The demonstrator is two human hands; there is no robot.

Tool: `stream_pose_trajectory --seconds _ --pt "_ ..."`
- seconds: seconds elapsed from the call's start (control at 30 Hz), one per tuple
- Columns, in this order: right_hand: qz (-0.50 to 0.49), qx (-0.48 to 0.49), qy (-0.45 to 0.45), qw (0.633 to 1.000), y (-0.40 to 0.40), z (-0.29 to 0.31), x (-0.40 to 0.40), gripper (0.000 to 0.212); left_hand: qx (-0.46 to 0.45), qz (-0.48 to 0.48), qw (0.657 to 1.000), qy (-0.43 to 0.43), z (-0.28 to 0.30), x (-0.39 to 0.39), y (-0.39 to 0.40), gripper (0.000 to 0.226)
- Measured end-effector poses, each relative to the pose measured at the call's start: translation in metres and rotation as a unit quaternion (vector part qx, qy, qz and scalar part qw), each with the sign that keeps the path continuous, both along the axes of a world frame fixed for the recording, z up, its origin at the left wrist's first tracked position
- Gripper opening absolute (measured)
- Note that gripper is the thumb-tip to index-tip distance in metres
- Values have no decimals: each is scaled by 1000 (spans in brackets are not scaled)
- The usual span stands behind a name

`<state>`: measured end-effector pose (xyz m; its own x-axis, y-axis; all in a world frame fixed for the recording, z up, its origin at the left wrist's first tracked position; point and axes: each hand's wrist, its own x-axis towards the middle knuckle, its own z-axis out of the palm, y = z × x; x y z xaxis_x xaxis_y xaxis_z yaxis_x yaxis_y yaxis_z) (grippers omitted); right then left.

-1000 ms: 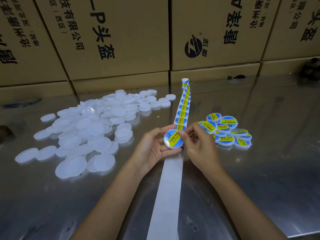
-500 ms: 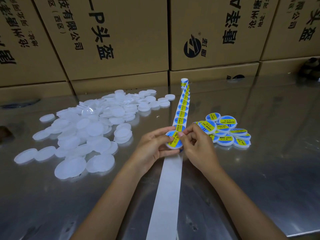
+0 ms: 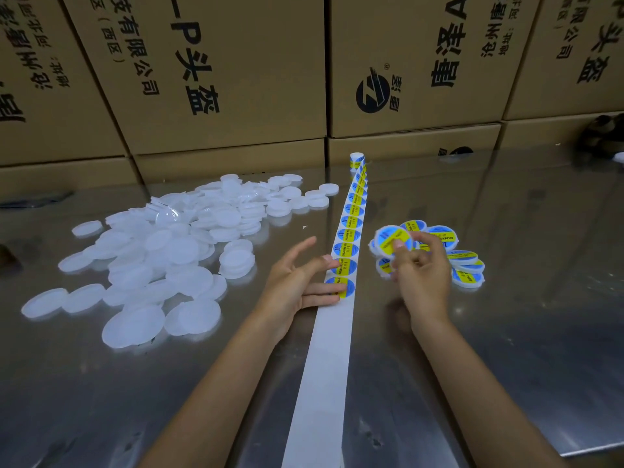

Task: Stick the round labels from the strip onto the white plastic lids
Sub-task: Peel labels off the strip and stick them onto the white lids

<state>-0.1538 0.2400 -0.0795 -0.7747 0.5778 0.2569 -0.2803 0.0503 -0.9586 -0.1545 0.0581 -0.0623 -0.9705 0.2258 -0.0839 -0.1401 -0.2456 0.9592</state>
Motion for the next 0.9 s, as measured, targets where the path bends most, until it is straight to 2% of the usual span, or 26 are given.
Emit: stream_pose_trajectory --seconds 0.1,0.23,0.4,0.47,0.5,0.57,0.6,0.67,0.7,0.77,0.9 --pt "-36 -79 -13 996 12 -2 -4 20 -6 24 1000 3 -2 -3 -3 47" --pt "-33 -152 -16 988 16 -2 -6 30 -8 44 999 0 -2 -7 -6 40" --pt "-54 -149 -34 987 17 1 -6 33 -18 89 996 6 0 -9 -9 33" --pt "-52 -146 -46 987 17 0 -5 36 -83 155 983 45 1 -11 -12 33" --pt "-55 -138 -51 988 16 0 -5 36 -170 203 960 96 0 -14 -18 34" --pt "-75 -93 -51 992 14 0 -4 32 -368 287 863 193 -2 -18 -36 37" --pt "-89 -61 -41 993 13 1 -4 30 -439 309 816 214 -2 -19 -46 40" --pt "-106 2 -13 994 10 3 -2 25 -538 309 755 213 -5 -22 -65 46" --pt "-97 27 -2 995 8 4 0 24 -579 287 736 204 -8 -24 -71 49" --pt "-43 63 12 997 1 5 3 23 -624 243 721 179 -12 -27 -79 54" --pt "48 181 14 982 -17 5 12 21 -622 236 730 156 -16 -30 -84 52"
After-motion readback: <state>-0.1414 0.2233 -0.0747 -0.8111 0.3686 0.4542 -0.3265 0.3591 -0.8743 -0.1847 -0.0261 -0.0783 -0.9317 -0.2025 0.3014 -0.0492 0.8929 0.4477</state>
